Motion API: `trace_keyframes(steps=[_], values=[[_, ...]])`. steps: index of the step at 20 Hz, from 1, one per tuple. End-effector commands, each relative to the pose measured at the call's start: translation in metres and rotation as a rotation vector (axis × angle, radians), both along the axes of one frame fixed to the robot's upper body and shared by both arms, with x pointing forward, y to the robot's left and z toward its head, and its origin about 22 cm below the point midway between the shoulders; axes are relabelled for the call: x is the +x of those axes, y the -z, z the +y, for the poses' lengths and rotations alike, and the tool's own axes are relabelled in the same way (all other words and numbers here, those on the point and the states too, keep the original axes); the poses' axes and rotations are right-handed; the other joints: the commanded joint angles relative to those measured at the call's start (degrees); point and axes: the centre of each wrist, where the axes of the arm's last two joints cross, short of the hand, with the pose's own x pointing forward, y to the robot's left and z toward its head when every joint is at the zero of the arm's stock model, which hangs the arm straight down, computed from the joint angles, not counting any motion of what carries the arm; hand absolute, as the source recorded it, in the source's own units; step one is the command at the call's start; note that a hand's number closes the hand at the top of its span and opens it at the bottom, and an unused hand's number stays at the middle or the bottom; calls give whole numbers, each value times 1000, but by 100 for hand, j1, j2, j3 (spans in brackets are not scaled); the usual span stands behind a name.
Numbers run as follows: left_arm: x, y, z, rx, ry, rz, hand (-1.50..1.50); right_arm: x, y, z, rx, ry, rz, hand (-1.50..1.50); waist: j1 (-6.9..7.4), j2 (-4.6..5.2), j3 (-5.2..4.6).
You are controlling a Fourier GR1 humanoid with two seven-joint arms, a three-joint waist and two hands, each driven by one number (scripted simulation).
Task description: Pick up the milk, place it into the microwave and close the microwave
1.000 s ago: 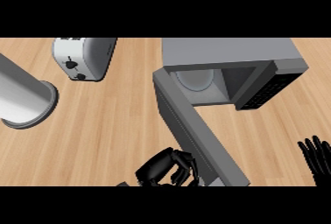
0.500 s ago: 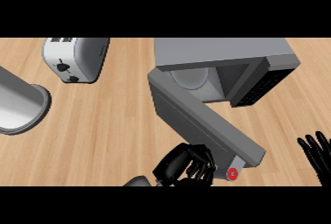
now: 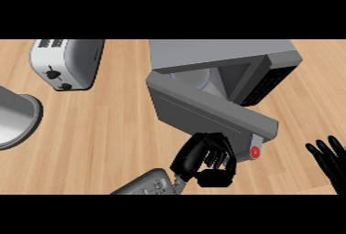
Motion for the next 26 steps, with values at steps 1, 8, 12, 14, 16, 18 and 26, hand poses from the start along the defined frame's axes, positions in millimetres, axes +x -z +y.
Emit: trace_keyframes(steps=[1,8,12,14,16,18,26], values=[[18,-22,-12,-53,-69,-37,150,-2,-8,5,4,-17,10,-150,-111,32,5],[53,-32,-11,-63,-192,-69,150,-2,-27,7,-1,-41,0,-150,-309,117,7],[73,-50,-14,-81,-220,-73,150,2,-41,8,2,-28,-12,-150,-296,140,6],[81,-49,-12,-84,-232,-80,150,3,-42,9,-8,-29,-4,-150,-282,175,11],[86,-57,-13,-113,-257,-63,150,1,-46,4,-14,-28,8,-150,-420,182,12],[96,-57,-9,-115,-268,-59,150,5,-54,5,-18,-24,-15,-150,-365,226,8],[108,-60,-4,-194,-306,-24,150,3,-58,6,-5,-27,8,-150,-429,234,17]])
